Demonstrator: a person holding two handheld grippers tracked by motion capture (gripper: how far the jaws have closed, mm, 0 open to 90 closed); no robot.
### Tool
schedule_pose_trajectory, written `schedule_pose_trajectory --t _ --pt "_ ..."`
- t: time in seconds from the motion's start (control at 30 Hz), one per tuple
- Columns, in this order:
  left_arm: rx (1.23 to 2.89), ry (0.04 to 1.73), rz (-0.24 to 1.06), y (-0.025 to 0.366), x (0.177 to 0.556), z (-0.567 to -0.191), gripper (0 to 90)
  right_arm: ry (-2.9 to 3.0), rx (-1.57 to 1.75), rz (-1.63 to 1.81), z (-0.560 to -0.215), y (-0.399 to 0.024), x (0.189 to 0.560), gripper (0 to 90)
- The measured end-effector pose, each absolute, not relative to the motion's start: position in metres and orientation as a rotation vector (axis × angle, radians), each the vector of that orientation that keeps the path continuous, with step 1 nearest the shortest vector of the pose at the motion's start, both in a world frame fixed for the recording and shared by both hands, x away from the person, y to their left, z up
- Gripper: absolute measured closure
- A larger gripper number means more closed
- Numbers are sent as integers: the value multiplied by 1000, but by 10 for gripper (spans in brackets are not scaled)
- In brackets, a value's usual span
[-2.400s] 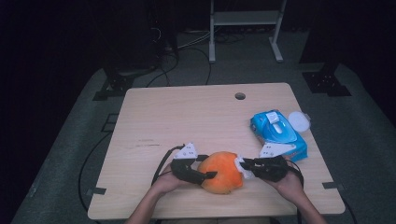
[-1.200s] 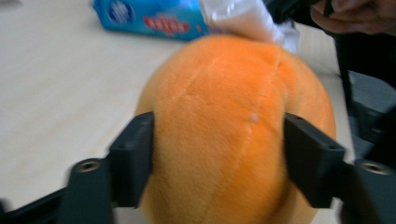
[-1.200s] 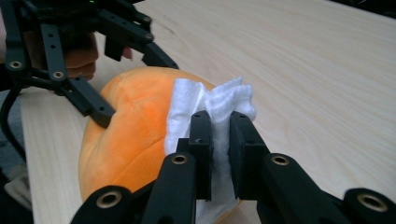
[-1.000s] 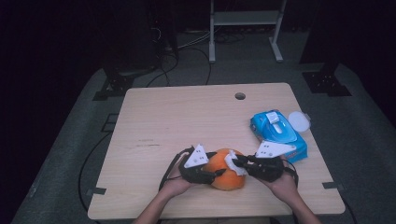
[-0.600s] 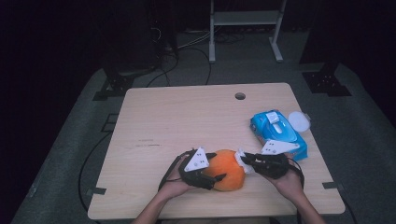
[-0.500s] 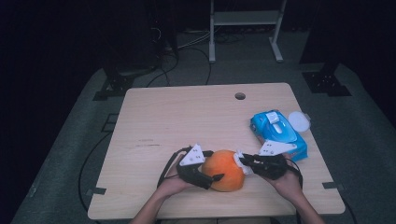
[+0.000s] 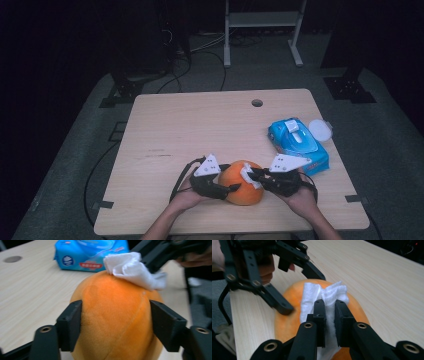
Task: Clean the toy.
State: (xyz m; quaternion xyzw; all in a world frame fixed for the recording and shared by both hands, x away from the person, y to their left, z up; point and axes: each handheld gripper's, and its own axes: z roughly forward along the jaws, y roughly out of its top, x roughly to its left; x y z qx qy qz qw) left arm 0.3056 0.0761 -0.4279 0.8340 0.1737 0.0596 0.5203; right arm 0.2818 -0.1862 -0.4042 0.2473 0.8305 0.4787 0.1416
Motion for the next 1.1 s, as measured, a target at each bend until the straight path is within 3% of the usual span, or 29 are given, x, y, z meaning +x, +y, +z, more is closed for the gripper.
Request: schedule_pose_trajectory --t 0.17,0.2,0.27,0.37,0.47,0.57,0.7,0.8,0.87,0.93,1.1 --pt "2007 499 52 82 321 -438 94 2393 775 1391 -409 -195 287 798" --pt "1998 515 15 83 322 -442 102 2395 776 1392 -409 -193 287 798" --pt "1999 500 64 81 319 -442 218 2393 763 1391 -407 -187 286 797" --pt "1976 465 162 80 313 -433 314 2375 723 1419 -401 -180 281 797" --pt "1944 422 283 78 306 -422 342 2342 692 1430 -393 -178 278 796" --pt "1960 402 288 76 304 -422 344 2327 743 1441 -394 -187 285 792" --pt "1970 413 223 79 307 -425 238 2360 843 1407 -412 -200 295 793" --pt "1968 504 179 85 317 -427 128 2358 872 1394 -414 -204 297 795" --pt "1961 562 97 88 323 -434 104 2360 872 1398 -415 -205 297 795" --pt "1965 571 54 86 325 -438 160 2360 865 1391 -415 -203 298 796" --pt "1974 464 204 79 311 -431 336 2317 800 1375 -400 -193 288 796"
